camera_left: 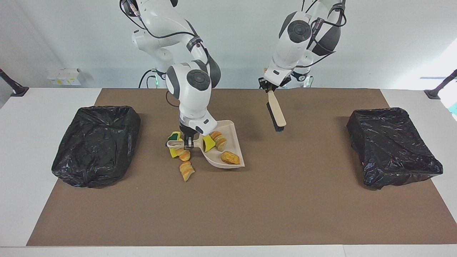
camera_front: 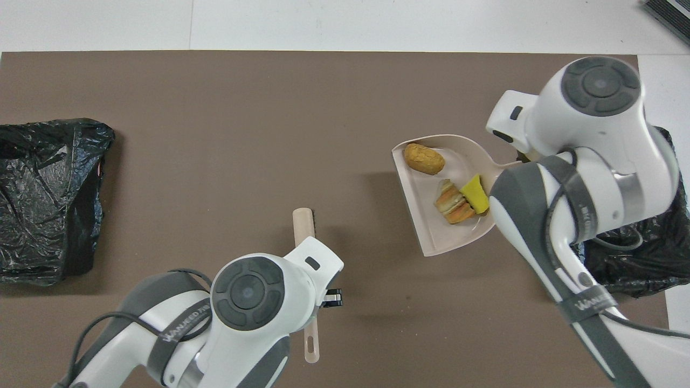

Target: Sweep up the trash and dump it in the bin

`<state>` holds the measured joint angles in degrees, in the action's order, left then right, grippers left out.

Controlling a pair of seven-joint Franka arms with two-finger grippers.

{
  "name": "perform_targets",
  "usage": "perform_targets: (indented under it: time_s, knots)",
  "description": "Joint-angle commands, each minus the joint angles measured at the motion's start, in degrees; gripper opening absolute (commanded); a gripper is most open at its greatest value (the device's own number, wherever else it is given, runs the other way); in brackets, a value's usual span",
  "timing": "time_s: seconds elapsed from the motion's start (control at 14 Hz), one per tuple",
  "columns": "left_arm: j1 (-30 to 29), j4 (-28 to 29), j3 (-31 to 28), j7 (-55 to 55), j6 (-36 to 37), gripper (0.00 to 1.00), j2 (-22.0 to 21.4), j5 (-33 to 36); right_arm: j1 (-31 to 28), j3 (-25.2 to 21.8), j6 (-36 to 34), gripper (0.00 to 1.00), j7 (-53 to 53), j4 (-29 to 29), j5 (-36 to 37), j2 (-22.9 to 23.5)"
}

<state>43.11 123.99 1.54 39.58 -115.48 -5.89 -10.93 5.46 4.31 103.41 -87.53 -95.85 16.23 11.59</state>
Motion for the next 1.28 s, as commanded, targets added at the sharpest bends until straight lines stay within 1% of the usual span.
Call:
perform_targets:
  time_s: [0.0, 0.07, 0.14, 0.36, 0.43, 0.57, 0.71, 0.78, 1.0, 1.07, 1.14, 1.21]
  knots:
    - [4.87, 1.52, -0.84, 0.76, -5.45, 0.00, 3.42, 0.91, -7.02, 0.44, -0.41, 0.00, -6.40, -0.75, -0.06, -2.18]
    - [6.19, 1.96, -0.84, 0.85, -6.77, 0.00, 5.00, 0.91, -9.30, 0.35, 0.03, 0.00, -6.86, -0.75, 0.55, -2.36]
    - [6.90, 2.83, -0.84, 1.55, -8.17, 0.00, 5.27, 0.82, -11.85, 0.35, 0.56, 0.00, -6.86, -0.66, 1.43, -2.45]
    - [8.83, 4.24, -0.84, 7.42, -10.47, 0.00, 5.62, 0.64, -18.27, 0.53, 3.36, 0.00, -7.21, -1.10, 5.82, -3.68]
    - [9.10, 5.12, -0.84, 7.35, -11.69, 0.00, 5.54, 0.64, -20.47, 0.44, 5.29, 0.00, -7.48, -1.53, 6.18, -4.12]
    - [9.27, 6.00, -0.75, 6.92, -14.33, 0.00, 5.63, 0.64, -23.72, 0.35, 5.92, 0.00, -6.87, -2.67, 9.24, -4.91]
    - [9.54, 7.05, -0.75, 6.56, -16.26, 0.00, 6.15, 0.64, -25.93, 0.35, 8.64, 0.00, -6.95, -4.16, 12.41, -5.79]
    - [9.97, 7.06, -0.75, 6.65, -17.06, 0.00, 7.55, 0.64, -26.20, 0.35, 9.08, 0.00, -6.86, -6.18, 14.25, -6.84]
    - [9.90, 6.45, -0.84, 6.30, -16.89, 0.00, 8.35, 0.64, -26.03, 0.44, 12.68, 0.00, -3.27, -11.19, 22.67, -9.56]
    - [9.89, 6.44, -0.84, 6.30, -16.97, 0.07, 8.53, 0.64, -25.59, 0.44, 13.21, 0.00, -1.96, -13.21, 26.10, -10.79]
    - [9.80, 6.44, -0.84, 6.21, -16.89, 0.64, 8.53, 0.64, -25.41, 0.44, 14.26, 0.00, 0.41, -16.01, 29.27, -12.63]
    - [9.72, 6.44, -0.92, 5.95, -16.54, 1.00, 8.53, 0.64, -25.15, 0.44, 16.10, 0.00, 4.17, -19.61, 33.21, -14.82]
